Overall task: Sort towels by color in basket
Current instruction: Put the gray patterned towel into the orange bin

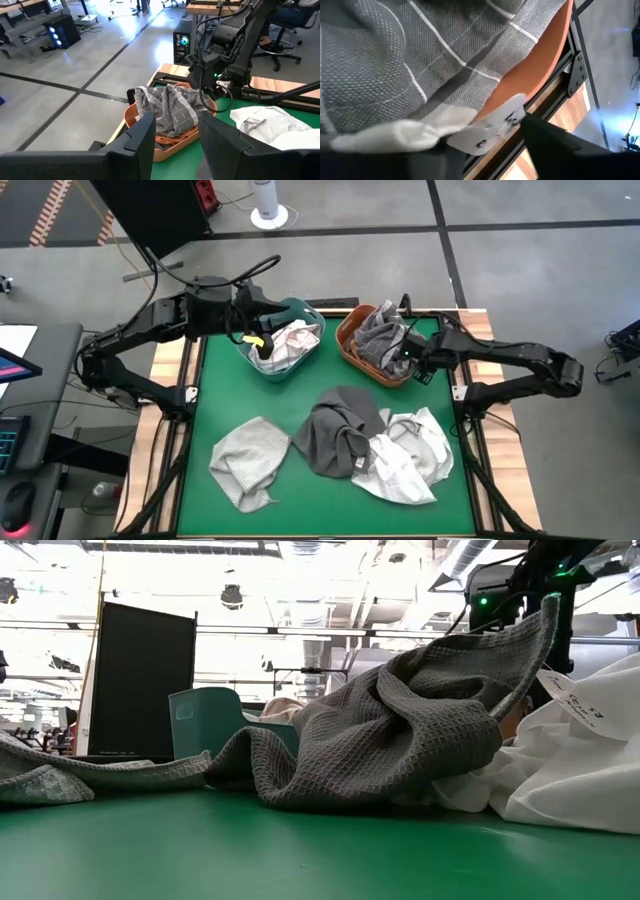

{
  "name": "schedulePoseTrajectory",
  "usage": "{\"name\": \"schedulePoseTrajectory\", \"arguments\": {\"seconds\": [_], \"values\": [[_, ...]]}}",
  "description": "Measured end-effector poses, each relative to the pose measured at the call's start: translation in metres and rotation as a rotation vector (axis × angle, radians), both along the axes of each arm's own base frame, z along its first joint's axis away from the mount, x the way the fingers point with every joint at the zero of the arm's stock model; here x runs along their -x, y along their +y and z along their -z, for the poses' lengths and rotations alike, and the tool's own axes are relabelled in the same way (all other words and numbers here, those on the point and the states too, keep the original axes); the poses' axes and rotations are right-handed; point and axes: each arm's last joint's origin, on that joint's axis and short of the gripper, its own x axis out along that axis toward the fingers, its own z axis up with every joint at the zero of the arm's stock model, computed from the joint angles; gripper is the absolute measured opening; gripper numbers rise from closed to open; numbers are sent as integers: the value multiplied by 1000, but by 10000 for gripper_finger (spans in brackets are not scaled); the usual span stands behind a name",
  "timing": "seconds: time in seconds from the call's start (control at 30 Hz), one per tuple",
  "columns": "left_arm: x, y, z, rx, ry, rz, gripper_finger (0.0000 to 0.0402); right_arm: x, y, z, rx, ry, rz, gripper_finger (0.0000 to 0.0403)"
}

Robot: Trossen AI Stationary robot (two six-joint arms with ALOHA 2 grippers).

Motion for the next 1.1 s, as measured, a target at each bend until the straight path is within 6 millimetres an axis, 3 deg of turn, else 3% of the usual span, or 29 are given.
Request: {"name": "schedulePoseTrajectory", "arguments": {"seconds": [0.33,0.57,0.83,1.1], "values": [[0,0,0,0,-1,-1,139,6,3,-9,13,-59,-6,20],[0,0,0,-3,-3,-3,139,7,3,-28,37,-80,2,44],[-1,0,-4,-22,-40,-1,139,-14,3,-56,85,-236,-112,36],[-1,0,-4,-22,-41,-1,139,-38,5,-52,-94,-420,-259,34]]}}
